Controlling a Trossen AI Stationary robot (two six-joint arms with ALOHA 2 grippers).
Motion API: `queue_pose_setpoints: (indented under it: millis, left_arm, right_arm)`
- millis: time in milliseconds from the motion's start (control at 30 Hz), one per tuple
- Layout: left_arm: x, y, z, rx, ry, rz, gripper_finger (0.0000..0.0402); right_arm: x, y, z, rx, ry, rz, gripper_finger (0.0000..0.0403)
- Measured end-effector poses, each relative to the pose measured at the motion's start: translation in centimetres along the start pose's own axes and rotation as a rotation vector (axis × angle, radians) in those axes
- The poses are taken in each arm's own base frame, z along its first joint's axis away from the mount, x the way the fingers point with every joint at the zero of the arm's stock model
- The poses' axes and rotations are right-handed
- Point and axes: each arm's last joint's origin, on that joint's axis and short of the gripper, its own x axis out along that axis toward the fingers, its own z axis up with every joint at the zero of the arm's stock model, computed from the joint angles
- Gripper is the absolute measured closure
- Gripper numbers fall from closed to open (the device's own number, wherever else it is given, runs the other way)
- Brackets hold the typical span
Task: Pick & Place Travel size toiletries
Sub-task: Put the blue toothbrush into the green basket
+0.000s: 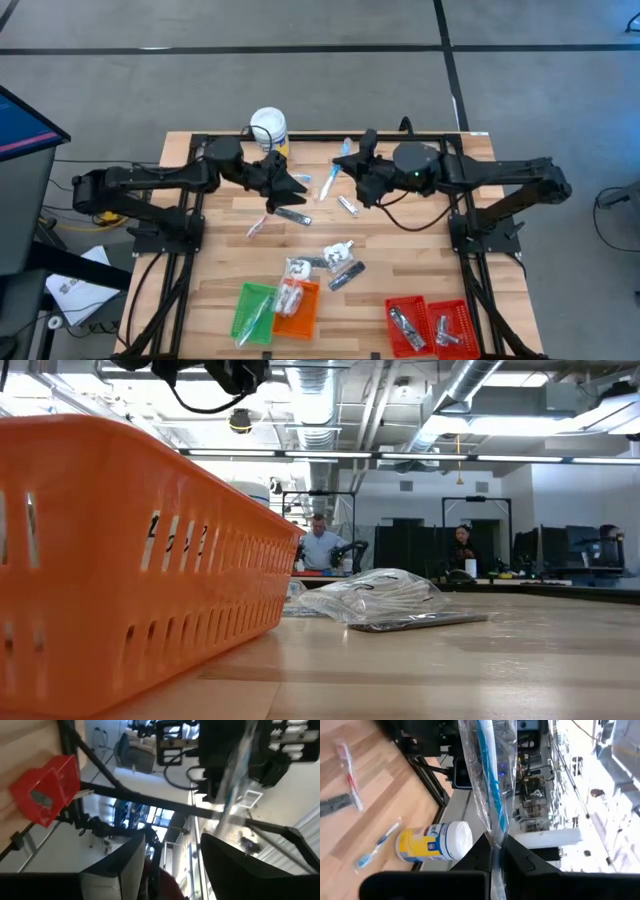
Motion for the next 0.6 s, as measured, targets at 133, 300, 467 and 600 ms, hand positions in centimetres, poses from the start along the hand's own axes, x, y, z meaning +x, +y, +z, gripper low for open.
queue_pose_setpoints:
  millis: [133, 300, 467, 600]
  left_arm:
    - [0.4, 0.2, -0.2, 0.033, -0.036, -0.005, 0.0213]
    - [0.4, -0.5, -0.1, 0.087, -0.101, -0.077, 0.0215]
    - [0.4, -0.5, -0.1, 0.095, -0.117, -0.086, 0.0213]
    - [0.4, -0.6, -0.1, 0.112, -0.123, -0.096, 0.0215]
  right_arm:
    - [-0.6, 0.5, 1.1, -0.079, 0.0, -0.004, 0.0394]
    - [-1.3, 0.9, 2.5, -0.09, -0.018, -0.021, 0.0394]
    - [0.2, 1.4, 3.5, -0.079, -0.025, -0.059, 0.0394]
    - [2.4, 2.5, 4.4, -0.143, -0.028, -0.082, 0.0394]
